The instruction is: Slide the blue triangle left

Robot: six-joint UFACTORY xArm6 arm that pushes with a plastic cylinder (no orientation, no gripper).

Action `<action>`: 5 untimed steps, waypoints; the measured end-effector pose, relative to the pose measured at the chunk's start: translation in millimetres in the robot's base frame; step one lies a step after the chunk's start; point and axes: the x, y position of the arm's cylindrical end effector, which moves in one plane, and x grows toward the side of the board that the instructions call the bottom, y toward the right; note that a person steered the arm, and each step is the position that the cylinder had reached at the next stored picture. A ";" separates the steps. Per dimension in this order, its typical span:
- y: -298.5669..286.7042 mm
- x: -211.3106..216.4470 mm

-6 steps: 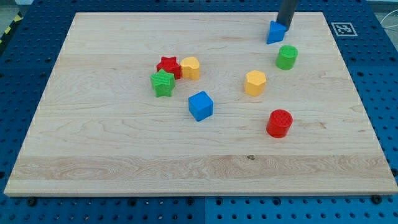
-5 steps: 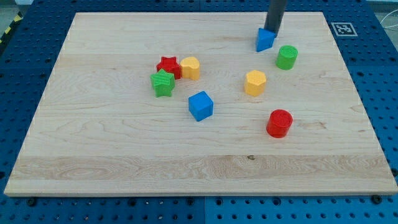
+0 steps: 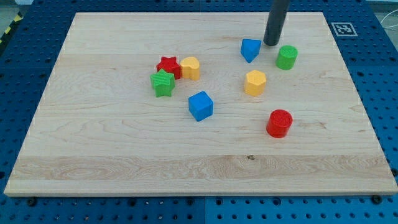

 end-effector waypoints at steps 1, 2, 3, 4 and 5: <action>-6.7 14.2; -33.6 25.9; -73.5 28.9; -113.4 28.9; -134.7 28.9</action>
